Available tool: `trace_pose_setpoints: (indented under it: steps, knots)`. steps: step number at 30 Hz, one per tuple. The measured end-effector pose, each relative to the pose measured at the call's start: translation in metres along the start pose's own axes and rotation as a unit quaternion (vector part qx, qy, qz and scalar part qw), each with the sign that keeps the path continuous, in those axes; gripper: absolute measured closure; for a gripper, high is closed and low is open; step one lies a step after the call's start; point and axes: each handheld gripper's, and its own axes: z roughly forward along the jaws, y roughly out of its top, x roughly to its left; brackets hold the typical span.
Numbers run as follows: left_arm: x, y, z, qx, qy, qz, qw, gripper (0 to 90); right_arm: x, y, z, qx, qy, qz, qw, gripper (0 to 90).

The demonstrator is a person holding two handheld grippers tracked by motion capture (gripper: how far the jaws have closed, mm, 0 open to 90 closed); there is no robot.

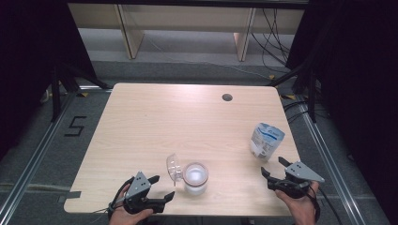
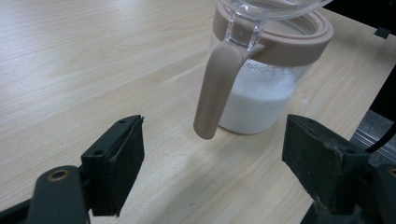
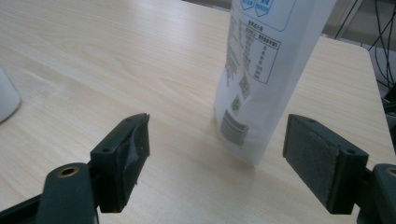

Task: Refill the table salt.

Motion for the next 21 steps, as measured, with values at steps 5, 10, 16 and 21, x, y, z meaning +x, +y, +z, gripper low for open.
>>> trace_pose_setpoints:
  steps: [5,10,16,21]
  knots:
    - [0.001,0.0,0.0,-0.005,-0.003,-0.003,1.0,20.6,0.006,-0.002,-0.005,-0.003,0.009,-0.005,0.9999,23.5]
    - [0.0,0.0,-0.001,-0.007,0.001,-0.003,1.0,20.7,0.011,-0.003,-0.01,-0.002,0.02,-0.003,0.9998,23.3]
    - [0.002,0.0,-0.002,-0.004,0.002,0.006,1.0,20.8,0.02,-0.004,-0.015,0.007,0.036,-0.007,0.9993,22.2]
    - [0.002,0.001,-0.002,-0.004,0.003,0.005,1.0,20.7,0.028,-0.006,-0.017,0.019,0.043,-0.025,0.9986,22.1]
